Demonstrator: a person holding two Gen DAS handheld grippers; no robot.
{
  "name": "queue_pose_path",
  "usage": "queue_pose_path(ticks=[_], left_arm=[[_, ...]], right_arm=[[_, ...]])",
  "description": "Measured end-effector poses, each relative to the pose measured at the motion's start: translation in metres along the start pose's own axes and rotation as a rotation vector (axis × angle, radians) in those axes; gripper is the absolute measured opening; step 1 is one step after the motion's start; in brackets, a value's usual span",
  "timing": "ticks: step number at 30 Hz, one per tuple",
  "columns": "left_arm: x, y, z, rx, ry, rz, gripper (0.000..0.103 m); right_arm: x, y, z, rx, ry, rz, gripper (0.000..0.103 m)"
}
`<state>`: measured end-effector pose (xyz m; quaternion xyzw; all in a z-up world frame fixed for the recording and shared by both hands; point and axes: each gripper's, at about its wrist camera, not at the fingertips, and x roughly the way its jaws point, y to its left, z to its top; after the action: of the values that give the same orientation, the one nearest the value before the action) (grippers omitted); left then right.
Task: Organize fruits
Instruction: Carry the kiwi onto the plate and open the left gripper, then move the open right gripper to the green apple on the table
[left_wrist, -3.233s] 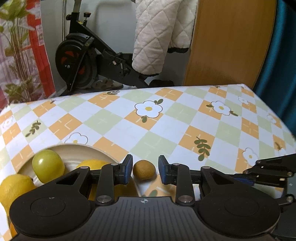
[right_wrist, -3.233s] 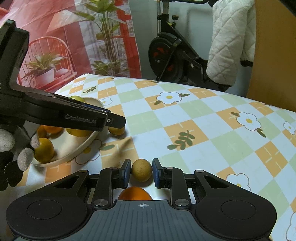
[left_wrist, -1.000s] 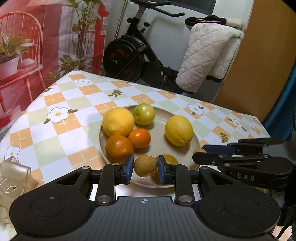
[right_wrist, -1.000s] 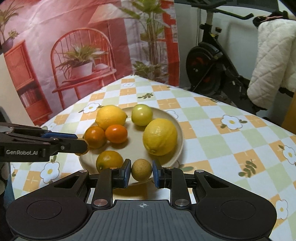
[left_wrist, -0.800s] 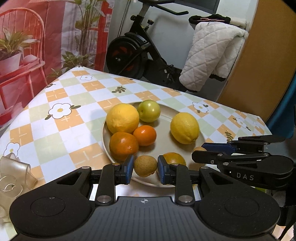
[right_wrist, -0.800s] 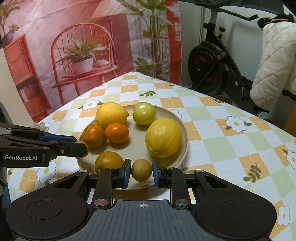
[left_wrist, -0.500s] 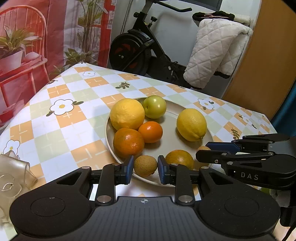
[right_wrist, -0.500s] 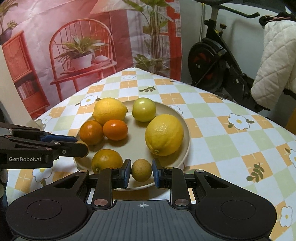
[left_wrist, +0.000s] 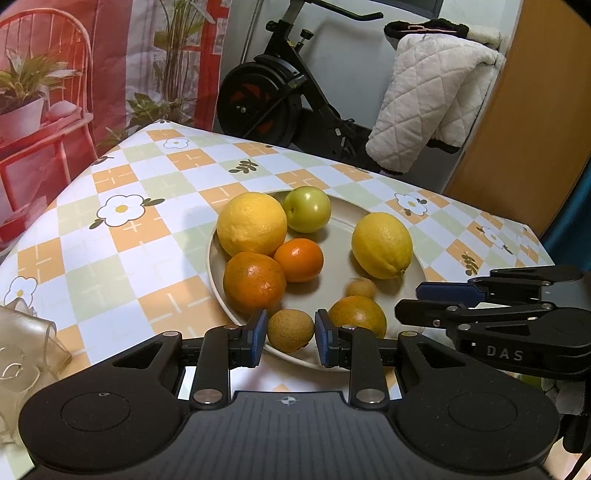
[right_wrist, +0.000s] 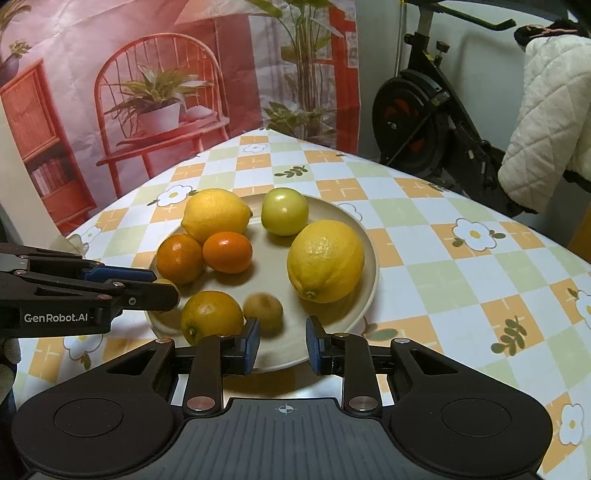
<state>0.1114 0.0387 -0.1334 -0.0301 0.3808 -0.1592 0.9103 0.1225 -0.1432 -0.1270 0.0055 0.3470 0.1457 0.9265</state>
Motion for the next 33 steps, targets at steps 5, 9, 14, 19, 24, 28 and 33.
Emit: queue_pose_path(ticks=[5, 9, 14, 19, 24, 28, 33], left_arm=[[-0.006, 0.0, 0.003, -0.018, -0.021, 0.007, 0.03], [-0.011, -0.003, 0.006, -0.018, -0.04, 0.009, 0.031], [-0.017, -0.012, 0.01, 0.001, -0.061, 0.003, 0.031], [-0.02, -0.025, 0.013, 0.024, -0.073, -0.009, 0.031], [-0.025, -0.037, 0.016, 0.034, -0.091, -0.022, 0.031], [-0.027, -0.045, 0.015, 0.029, -0.095, -0.038, 0.031], [-0.024, -0.063, 0.014, 0.059, -0.08, -0.062, 0.031]], right_arm=[[-0.013, -0.006, -0.002, 0.028, -0.025, -0.017, 0.027], [-0.026, -0.014, -0.008, 0.06, -0.047, -0.038, 0.027], [-0.045, -0.027, -0.015, 0.1, -0.077, -0.073, 0.027], [-0.064, -0.043, -0.022, 0.13, -0.099, -0.111, 0.027], [-0.08, -0.053, -0.032, 0.125, -0.114, -0.141, 0.028], [-0.093, -0.064, -0.041, 0.13, -0.12, -0.164, 0.028], [-0.107, -0.076, -0.054, 0.15, -0.132, -0.193, 0.028]])
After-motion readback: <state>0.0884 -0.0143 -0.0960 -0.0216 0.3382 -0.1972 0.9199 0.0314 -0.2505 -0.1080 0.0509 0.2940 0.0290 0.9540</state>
